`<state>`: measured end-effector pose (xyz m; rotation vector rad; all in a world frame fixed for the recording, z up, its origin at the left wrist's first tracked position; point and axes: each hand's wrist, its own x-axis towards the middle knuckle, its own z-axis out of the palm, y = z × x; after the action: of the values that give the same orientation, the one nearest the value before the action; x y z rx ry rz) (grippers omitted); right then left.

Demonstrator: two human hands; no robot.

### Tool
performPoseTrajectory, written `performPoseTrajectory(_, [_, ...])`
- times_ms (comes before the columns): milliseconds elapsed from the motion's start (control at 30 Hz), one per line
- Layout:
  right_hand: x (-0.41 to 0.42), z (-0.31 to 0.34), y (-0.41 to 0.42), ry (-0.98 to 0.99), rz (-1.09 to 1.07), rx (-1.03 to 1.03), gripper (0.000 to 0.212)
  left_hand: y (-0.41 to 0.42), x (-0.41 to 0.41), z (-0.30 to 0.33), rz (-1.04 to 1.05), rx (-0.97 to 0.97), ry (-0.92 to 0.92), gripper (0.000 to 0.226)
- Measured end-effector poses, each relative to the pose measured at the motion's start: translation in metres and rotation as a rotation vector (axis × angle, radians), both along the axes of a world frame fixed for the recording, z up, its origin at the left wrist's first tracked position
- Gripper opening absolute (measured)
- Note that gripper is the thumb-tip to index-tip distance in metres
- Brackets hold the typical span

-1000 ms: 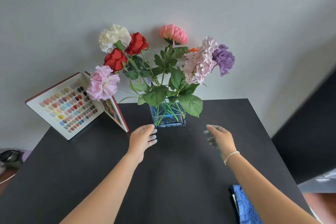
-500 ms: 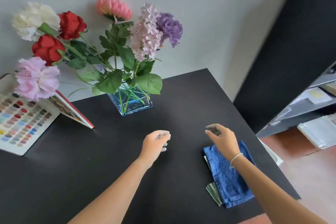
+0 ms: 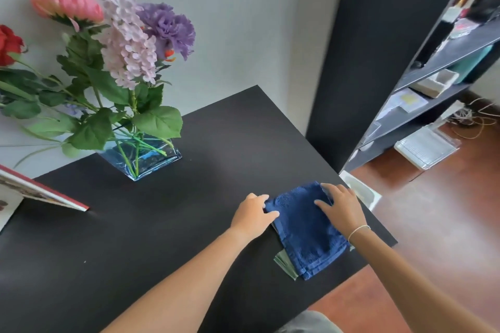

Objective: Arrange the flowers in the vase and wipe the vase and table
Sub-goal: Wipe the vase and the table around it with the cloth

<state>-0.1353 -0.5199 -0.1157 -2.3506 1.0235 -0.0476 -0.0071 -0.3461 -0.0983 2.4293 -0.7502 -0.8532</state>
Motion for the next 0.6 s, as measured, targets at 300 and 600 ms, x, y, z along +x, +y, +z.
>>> performPoseTrajectory(300, [0.020, 0.001, -0.004, -0.046, -0.068, 0.076, 0.013, -0.009, 0.000, -0.001, 0.012, 0.005, -0.054, 0.017])
performPoseTrajectory(600, [0.054, 0.015, 0.020, -0.294, -0.067, 0.312, 0.007, 0.026, 0.012, 0.009, 0.227, -0.223, 0.072, 0.014])
